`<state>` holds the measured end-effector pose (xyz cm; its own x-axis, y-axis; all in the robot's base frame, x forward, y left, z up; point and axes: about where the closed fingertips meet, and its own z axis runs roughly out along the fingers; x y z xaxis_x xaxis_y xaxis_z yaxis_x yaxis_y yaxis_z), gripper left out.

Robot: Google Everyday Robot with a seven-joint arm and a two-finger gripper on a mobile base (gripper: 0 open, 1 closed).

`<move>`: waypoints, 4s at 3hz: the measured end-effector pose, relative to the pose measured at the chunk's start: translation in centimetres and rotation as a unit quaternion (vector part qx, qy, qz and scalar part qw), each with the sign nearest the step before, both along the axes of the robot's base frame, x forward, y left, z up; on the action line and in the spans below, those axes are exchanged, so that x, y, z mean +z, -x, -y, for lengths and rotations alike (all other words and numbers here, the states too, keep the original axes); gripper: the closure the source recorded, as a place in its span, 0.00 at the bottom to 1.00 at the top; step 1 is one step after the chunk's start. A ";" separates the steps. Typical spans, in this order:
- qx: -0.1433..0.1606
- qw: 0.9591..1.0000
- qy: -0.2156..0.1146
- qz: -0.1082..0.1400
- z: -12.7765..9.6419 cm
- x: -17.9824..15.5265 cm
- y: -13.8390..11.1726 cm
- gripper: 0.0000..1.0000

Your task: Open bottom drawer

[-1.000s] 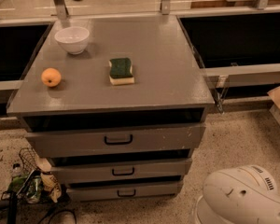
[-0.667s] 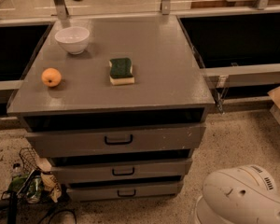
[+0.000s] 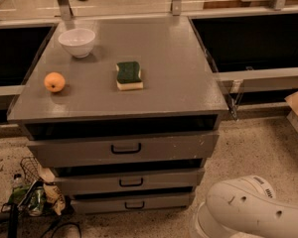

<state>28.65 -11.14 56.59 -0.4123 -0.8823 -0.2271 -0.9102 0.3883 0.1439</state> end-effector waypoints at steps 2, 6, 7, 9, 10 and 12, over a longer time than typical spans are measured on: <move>-0.020 1.000 -0.016 0.014 -2.1 -2.4 -4.4 1.00; -0.020 1.000 -0.016 0.013 -2.1 -2.5 -4.4 0.00; -0.020 1.000 -0.016 0.013 -2.1 -2.5 -4.4 0.00; -0.027 0.999 -0.028 0.034 -2.7 -6.3 -4.1 0.00; -0.032 0.998 -0.046 0.037 -2.8 -9.5 -4.9 0.00; -0.013 0.997 -0.076 0.012 -3.3 -15.8 -7.0 0.00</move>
Offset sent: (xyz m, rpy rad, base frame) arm 0.0725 0.0300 -0.0432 0.0518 -0.0250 -0.0725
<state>35.66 -7.87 40.83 -0.4270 -0.8262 -0.3674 -0.9042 0.3869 0.1809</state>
